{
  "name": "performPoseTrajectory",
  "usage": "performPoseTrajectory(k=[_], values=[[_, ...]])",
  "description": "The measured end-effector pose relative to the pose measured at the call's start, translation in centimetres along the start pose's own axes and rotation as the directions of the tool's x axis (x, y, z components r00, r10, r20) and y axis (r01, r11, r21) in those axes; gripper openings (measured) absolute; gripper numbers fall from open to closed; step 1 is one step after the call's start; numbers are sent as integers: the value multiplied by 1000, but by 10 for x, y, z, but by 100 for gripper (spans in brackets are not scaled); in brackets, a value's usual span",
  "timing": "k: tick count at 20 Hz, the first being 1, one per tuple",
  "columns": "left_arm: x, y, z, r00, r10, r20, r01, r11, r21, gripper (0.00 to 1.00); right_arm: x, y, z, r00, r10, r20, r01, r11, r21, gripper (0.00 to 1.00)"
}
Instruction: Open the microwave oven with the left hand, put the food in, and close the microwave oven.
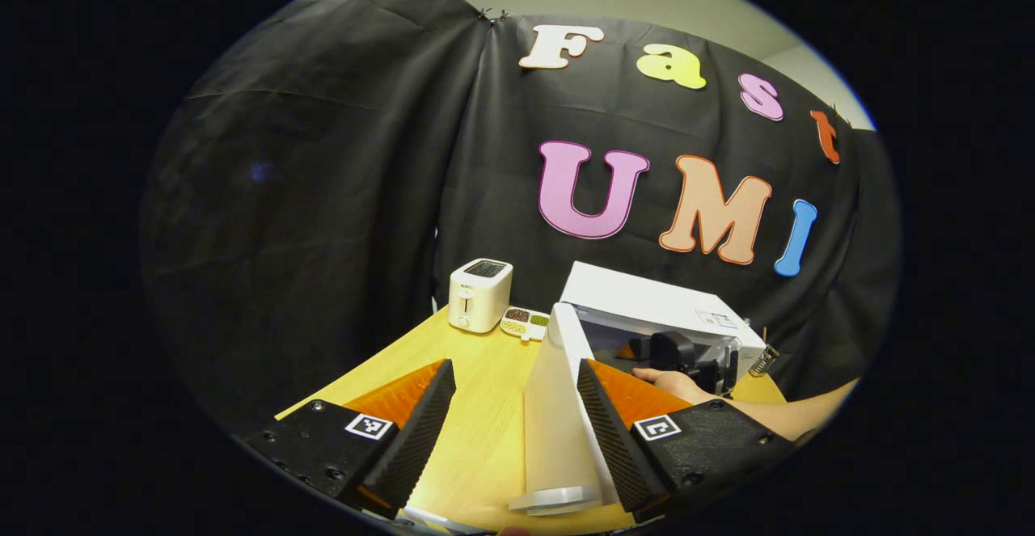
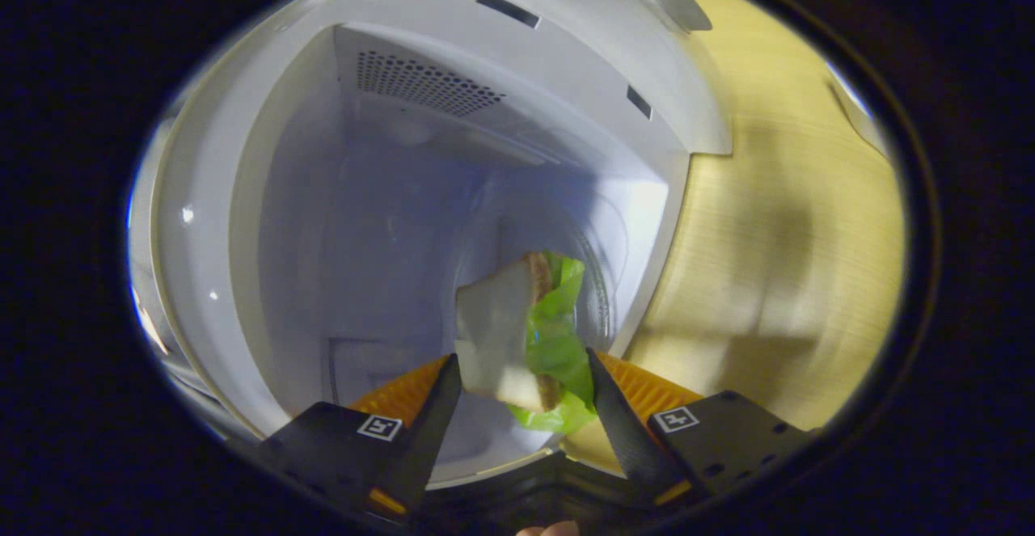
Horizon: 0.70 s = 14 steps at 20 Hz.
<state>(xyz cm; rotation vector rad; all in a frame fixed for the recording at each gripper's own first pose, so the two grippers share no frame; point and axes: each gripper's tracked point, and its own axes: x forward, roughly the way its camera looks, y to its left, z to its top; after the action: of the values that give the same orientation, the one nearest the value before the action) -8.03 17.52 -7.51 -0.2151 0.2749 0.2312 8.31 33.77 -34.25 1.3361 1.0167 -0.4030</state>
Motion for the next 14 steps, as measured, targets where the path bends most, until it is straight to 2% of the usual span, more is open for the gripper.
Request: performPoseTrajectory(k=[1, 2, 3, 4, 5, 6, 7, 10, 14], values=[[0, 0, 1, 1000, -3, 2, 3, 1000, 1, 93, -2, -4, -3, 1000, -12, -18, 12, 1000, -11, 97], [2, -2, 2, 1000, -6, 4, 6, 1000, -1, 93, -6, -8, -4, 999, -20, -31, 20, 1000, -12, 98], [2, -1, 2, 1000, -8, 8, 8, 1000, 0, 93, -8, -9, -5, 999, -20, -39, 20, 1000, -16, 88], [1, -1, 4, 1000, -8, 12, 8, 1000, 0, 93, -12, -10, -4, 999, -17, -44, 16, 1000, -22, 98], [1, -1, 4, 1000, -10, 16, 10, 1000, 3, 93, -15, -9, -4, 999, -10, -49, 8, 1000, -27, 88], [1, 0, 6, 1000, -11, 18, 11, 1000, 5, 93, -21, -9, -2, 999, -3, -52, 1, 999, -34, 89], [2, -1, 5, 1000, -13, 21, 13, 1000, 7, 93, -24, -10, -3, 998, 0, -60, -3, 999, -45, 99], [6, 0, 6, 999, -20, 26, 20, 1000, 14, 93, -38, -14, 10, 998, 14, -67, -18, 999, -50, 98], [13, 0, 4, 999, -36, 20, 35, 999, 33, 93, -57, -26, 48, 999, 17, -34, -19, 997, -73, 98]])
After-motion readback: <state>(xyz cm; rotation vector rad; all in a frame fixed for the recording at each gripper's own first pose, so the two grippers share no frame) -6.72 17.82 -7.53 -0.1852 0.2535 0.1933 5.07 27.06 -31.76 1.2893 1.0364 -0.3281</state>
